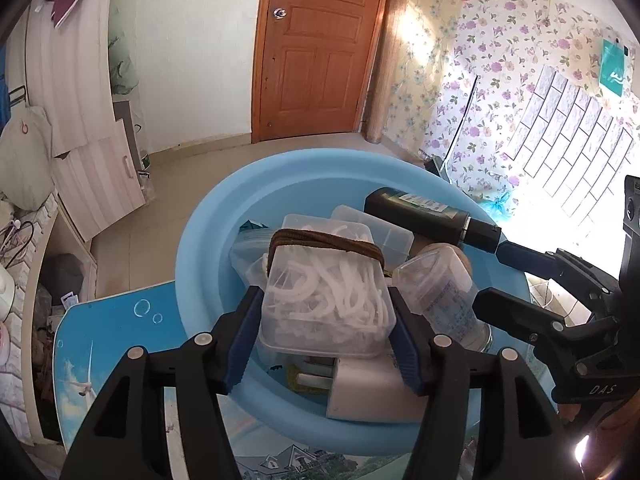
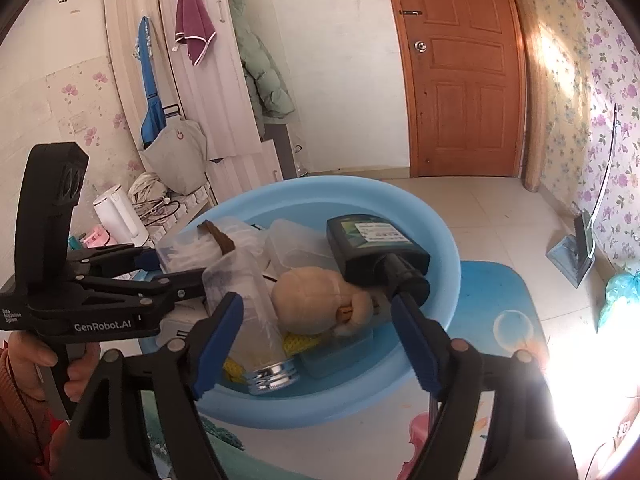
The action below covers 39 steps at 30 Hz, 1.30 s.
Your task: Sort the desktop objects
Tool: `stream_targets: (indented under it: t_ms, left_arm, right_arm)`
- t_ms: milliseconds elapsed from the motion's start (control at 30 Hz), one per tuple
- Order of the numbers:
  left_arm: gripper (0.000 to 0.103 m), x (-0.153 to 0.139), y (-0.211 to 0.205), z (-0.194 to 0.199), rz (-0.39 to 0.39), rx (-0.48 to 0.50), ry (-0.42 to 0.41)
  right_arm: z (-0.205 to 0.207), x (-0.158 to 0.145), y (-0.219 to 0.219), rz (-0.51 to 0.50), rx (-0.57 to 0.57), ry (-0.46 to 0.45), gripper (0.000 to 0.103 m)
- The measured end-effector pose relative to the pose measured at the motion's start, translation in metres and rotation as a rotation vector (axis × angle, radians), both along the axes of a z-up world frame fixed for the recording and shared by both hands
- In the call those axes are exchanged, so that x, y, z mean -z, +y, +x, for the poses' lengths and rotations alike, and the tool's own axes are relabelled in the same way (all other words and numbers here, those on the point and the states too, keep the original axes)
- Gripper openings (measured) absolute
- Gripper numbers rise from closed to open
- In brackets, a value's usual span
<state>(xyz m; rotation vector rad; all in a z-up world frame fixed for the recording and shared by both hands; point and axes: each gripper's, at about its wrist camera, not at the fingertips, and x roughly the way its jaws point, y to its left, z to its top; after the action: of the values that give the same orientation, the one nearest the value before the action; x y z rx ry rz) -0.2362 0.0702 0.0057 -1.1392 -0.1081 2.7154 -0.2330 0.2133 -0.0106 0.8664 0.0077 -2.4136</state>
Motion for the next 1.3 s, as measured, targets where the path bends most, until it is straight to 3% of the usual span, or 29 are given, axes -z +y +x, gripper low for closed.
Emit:
stream_targets:
  t_ms: [300, 500, 633, 1033, 1200, 1300]
  left_arm:
    - [0.092, -0.013, -0.001, 0.019, -0.014, -0.024, 0.035]
    - [0.102, -0.025, 0.003, 0.032, -0.055, -0.054, -0.013]
    - [0.102, -0.029, 0.001, 0.042, -0.055, -0.103, -0.061]
    - [0.102, -0.035, 0.002, 0.073, -0.103, -0.196, -0.064]
    - [0.102, -0.044, 0.006, 0.089, -0.166, -0.226, -0.013]
    - [0.103, -0.054, 0.002, 0.094, -0.158, -0.219, 0.012]
  right_arm:
    - [0.009, -0.004, -0.002, 0.016, 0.004, 0.0, 0.077]
    - [0.011, -0.01, 0.002, 0.017, 0.063, -0.012, 0.077]
    - [0.014, -0.014, 0.001, 0.022, 0.092, -0.034, 0.083]
    - [0.023, -0.016, 0.006, 0.027, 0.141, -0.135, 0.085]
    - [0.033, -0.023, 0.009, 0.011, 0.152, -0.138, 0.085]
    - [0.043, -0.029, 0.006, 0.019, 0.142, -0.114, 0.085]
